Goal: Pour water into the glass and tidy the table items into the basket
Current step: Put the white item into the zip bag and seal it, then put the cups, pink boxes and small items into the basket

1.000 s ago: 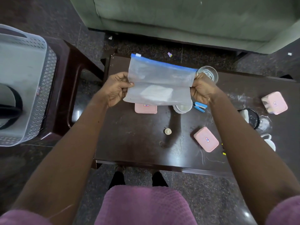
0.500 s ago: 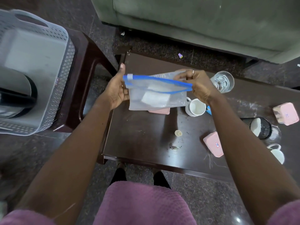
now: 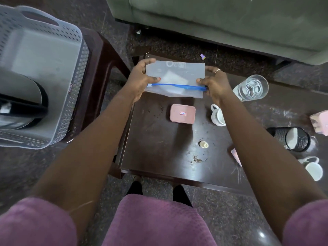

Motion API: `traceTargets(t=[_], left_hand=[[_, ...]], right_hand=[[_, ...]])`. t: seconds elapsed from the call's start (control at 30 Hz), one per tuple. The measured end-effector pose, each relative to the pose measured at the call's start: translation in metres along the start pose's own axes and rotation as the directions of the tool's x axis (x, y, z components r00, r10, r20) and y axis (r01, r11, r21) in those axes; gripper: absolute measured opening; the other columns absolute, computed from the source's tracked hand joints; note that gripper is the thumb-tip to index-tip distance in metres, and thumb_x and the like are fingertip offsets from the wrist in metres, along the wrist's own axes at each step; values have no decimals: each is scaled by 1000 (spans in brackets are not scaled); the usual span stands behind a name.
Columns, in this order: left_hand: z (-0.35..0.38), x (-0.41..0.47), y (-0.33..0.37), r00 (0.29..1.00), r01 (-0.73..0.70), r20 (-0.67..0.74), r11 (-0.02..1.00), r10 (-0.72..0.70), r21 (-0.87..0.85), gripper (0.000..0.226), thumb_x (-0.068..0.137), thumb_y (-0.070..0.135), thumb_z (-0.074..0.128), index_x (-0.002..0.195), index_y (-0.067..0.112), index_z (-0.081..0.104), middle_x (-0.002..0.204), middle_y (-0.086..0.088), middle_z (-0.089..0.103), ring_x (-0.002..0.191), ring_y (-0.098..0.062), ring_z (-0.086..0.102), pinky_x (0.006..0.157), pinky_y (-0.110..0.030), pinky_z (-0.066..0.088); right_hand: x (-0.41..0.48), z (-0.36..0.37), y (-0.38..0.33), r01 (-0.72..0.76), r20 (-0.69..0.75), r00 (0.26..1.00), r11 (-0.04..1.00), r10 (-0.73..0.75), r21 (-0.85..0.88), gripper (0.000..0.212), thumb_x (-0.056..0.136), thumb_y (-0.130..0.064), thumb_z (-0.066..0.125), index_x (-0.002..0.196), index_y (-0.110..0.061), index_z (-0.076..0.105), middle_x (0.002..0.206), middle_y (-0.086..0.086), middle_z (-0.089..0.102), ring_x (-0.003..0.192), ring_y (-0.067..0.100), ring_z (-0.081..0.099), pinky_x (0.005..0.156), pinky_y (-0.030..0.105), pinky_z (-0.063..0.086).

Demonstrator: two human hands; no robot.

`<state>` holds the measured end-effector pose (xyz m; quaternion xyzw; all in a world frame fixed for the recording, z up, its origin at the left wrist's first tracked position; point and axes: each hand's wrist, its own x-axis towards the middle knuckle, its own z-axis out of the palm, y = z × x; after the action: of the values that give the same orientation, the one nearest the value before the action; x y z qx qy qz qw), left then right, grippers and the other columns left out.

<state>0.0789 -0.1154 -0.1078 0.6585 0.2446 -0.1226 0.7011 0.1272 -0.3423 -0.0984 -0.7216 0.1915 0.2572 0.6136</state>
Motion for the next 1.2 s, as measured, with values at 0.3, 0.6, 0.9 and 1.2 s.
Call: traceTargets(t=[0.3, 0.6, 0.9, 1.2], left_hand=[[30, 31, -41, 992, 37, -117, 824, 36, 566, 56, 80, 20, 72, 131, 10, 49, 142, -13, 39, 130, -22, 38, 107, -22, 29], [51, 18, -55, 988, 15, -96, 535, 124, 844, 61, 84, 32, 62, 139, 24, 37, 156, -9, 8, 140, -37, 15, 118, -42, 16], [180, -4, -11, 856, -477, 282, 449, 434, 756, 52, 83, 25, 62, 133, 21, 46, 153, -12, 19, 136, -34, 20, 114, -39, 21], [272, -10, -9, 901, -404, 309, 330, 304, 853, 92, 68, 50, 73, 142, 18, 28, 155, -10, 12, 141, -36, 13, 119, -47, 10]], right_hand=[[31, 18, 36, -8, -82, 996, 932, -23, -361, 66, 87, -7, 58, 145, -8, 27, 132, 15, 56, 121, 30, 54, 105, 40, 42], [12, 14, 58, 115, -136, 959, 780, -249, -615, 53, 93, -9, 53, 142, -8, 36, 144, 18, 36, 132, 30, 40, 106, 27, 30], [-53, -84, 46, 225, -331, 654, 592, -680, -774, 36, 86, -1, 50, 120, -1, 60, 130, 20, 52, 120, 36, 45, 99, 40, 40], [-78, -238, 80, -558, -642, 760, 608, 102, -564, 101, 60, -44, 83, 143, -37, 25, 158, 12, -3, 143, 42, -1, 106, 70, 9]])
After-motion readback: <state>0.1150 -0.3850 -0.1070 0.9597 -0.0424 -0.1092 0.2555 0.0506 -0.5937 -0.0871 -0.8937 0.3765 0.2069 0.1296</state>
